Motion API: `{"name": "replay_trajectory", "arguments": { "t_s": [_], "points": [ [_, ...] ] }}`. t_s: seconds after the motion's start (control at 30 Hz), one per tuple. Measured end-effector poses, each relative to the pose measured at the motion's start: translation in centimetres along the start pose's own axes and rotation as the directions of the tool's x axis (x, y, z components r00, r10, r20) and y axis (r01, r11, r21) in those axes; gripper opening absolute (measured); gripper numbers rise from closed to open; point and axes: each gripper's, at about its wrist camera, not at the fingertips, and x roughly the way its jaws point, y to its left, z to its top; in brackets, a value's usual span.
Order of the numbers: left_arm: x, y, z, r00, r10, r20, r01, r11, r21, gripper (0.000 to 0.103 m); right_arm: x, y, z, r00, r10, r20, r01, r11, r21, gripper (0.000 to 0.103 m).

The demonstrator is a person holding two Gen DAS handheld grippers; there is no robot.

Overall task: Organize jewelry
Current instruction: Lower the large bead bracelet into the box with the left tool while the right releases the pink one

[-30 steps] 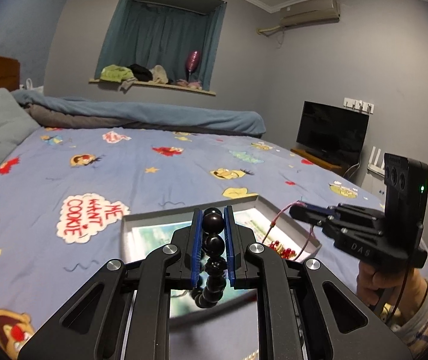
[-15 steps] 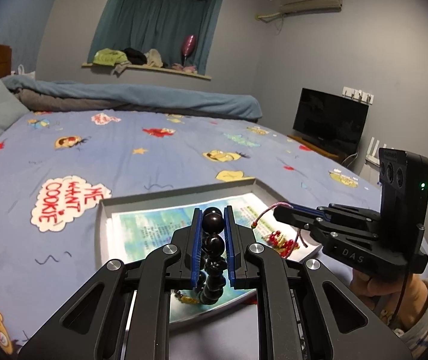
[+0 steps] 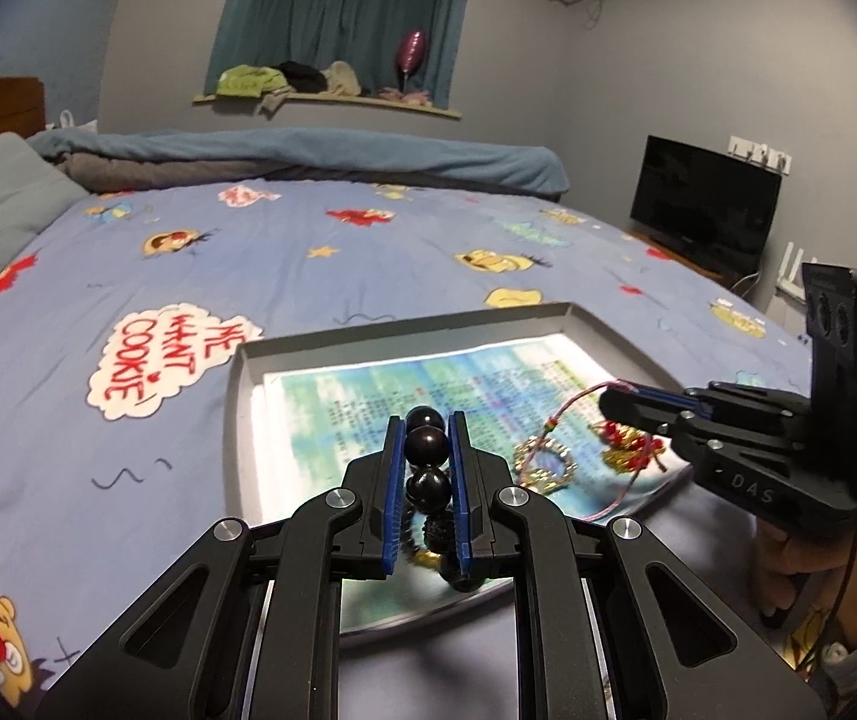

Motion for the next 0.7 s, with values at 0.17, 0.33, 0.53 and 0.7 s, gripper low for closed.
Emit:
{"name": "replay_trajectory", "arguments": {
  "t_s": [0.17, 0.33, 0.53, 0.7],
  "points": [
    [0.41, 0.04, -0.34, 1.000, 0.022, -0.021, -0.022, 1.000, 0.009, 0.015, 0.35, -0.04, -0.22, 1.000, -0.005, -0.015, 0.005, 1.000, 0.000, 0.005],
    [0.70, -0.24, -0.50, 0.999, 0.031, -0.029, -0.031, 0.999, 0.024, 0.015, 0.56, 0.11, -0.32, 1.000, -0.011, -0.023, 0.011, 1.000, -0.008, 0.005],
    [0.91, -0.36, -0.72, 0.999, 0.039, -0.035, -0.038, 0.999, 0.032, 0.015, 0.62, 0.22, -0.42, 1.000, -0.015, -0.027, 0.015, 1.000, -0.005, 0.005],
    [0.97, -0.44, -0.85, 0.998, 0.057, -0.035, -0.055, 0.998, 0.037, 0.015, 0.59, 0.25, -0.42, 0.999, -0.017, -0.028, 0.016, 1.000, -0.007, 0.005]
  ]
}}
